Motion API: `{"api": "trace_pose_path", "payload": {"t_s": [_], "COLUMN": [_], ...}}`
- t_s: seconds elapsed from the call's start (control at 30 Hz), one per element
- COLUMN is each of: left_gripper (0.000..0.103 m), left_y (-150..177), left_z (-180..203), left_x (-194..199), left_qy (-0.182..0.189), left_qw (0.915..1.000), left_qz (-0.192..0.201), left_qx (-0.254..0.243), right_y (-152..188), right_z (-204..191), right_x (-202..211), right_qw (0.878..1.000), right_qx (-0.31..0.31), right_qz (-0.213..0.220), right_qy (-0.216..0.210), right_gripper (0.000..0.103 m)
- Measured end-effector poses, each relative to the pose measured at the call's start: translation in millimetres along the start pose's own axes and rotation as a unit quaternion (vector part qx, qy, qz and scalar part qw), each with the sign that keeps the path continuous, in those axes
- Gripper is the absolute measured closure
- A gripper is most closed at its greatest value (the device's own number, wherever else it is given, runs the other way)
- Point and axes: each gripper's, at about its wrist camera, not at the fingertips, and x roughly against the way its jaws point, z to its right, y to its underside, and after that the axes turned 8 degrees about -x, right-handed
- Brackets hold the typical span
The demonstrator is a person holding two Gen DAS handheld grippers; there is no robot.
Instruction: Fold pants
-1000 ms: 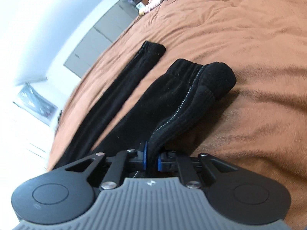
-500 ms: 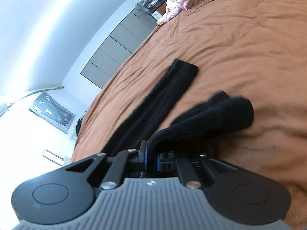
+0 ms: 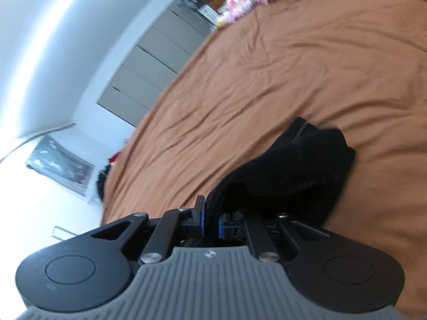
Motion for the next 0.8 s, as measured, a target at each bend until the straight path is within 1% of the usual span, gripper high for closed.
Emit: {"api": "trace_pose_path", "payload": {"t_s": [0.1, 0.13, 0.2, 0.23, 0.3, 0.33, 0.37, 0.4, 0.43, 0.47, 0.5, 0.53, 0.57, 0.6, 0.67, 0.73, 0.8], "left_gripper": [0.079, 0.079, 0.079, 0.079, 0.078, 0.077, 0.074, 0.074, 0.073, 0.073, 0.073, 0.073, 0.073, 0.073, 0.061, 0.059, 0.059], "left_y": [-0.8, 0.2, 0.2, -1.4, -5.4, -7.4, -8.3, -10.8, -12.0, -14.5, -16.6, -20.7, -22.8, -24.4, -28.1, -31.0, -33.1], "left_z": [-2.4, -5.5, -7.2, -4.6, -6.2, -8.5, -12.1, -20.1, -30.5, -40.3, -45.1, -48.3, -47.2, -44.7, -36.2, -35.5, -41.0], "left_x": [-39.3, -48.9, -56.6, -57.4, -58.9, -59.5, -57.8, -57.0, -56.3, -56.0, -55.6, -53.9, -52.2, -50.6, -50.9, -50.7, -52.7], "left_qy": [-0.031, -0.044, -0.053, -0.054, -0.054, -0.052, -0.045, -0.033, -0.020, -0.011, -0.008, -0.012, -0.016, -0.019, -0.023, -0.024, -0.014], "left_qw": [0.9988, 0.9981, 0.9975, 0.9974, 0.9967, 0.9963, 0.9958, 0.9943, 0.9900, 0.9855, 0.9829, 0.9821, 0.9830, 0.9841, 0.9867, 0.9862, 0.9820], "left_qz": [-0.037, -0.042, -0.045, -0.048, -0.060, -0.066, -0.071, -0.076, -0.080, -0.085, -0.087, -0.089, -0.090, -0.092, -0.099, -0.106, -0.109], "left_qx": [0.004, 0.010, 0.009, 0.006, 0.010, 0.018, 0.037, 0.068, 0.114, 0.147, 0.162, 0.166, 0.159, 0.151, 0.127, 0.125, 0.154], "right_y": [-8.4, -8.8, -6.0, -6.0, -8.6, -10.9, -14.3, -15.5, -19.2, -24.2, -30.6, -34.3, -39.8, -43.0, -46.1, -48.6, -52.0], "right_z": [-7.8, -8.1, -9.4, -11.1, -14.0, -13.6, -12.2, -8.7, -2.5, 4.3, 15.1, 19.0, 24.5, 25.4, 24.1, 20.3, 15.8], "right_x": [-52.5, -68.0, -93.2, -101.2, -112.6, -115.3, -117.7, -117.5, -117.4, -116.5, -113.7, -109.6, -104.6, -99.2, -91.2, -81.5, -72.5], "right_qw": [0.999, 0.998, 0.996, 0.995, 0.994, 0.995, 0.994, 0.995, 0.995, 0.996, 0.996, 0.995, 0.993, 0.993, 0.994, 0.996, 0.997], "right_qx": [-0.002, -0.002, 0.015, 0.028, 0.047, 0.046, 0.041, 0.032, 0.010, -0.022, -0.056, -0.078, -0.095, -0.100, -0.088, -0.066, -0.047], "right_qz": [-0.008, -0.014, -0.021, -0.018, -0.021, -0.022, -0.021, -0.022, -0.023, -0.022, -0.020, -0.017, -0.012, -0.011, -0.018, -0.017, -0.019], "right_qy": [0.051, 0.066, 0.091, 0.098, 0.091, 0.091, 0.094, 0.096, 0.093, 0.083, 0.072, 0.067, 0.065, 0.067, 0.068, 0.064, 0.053], "right_gripper": [0.097, 0.093, 0.091, 0.090, 0.084, 0.082, 0.081, 0.074, 0.063, 0.060, 0.060, 0.060, 0.060, 0.060, 0.059, 0.056, 0.055]}}
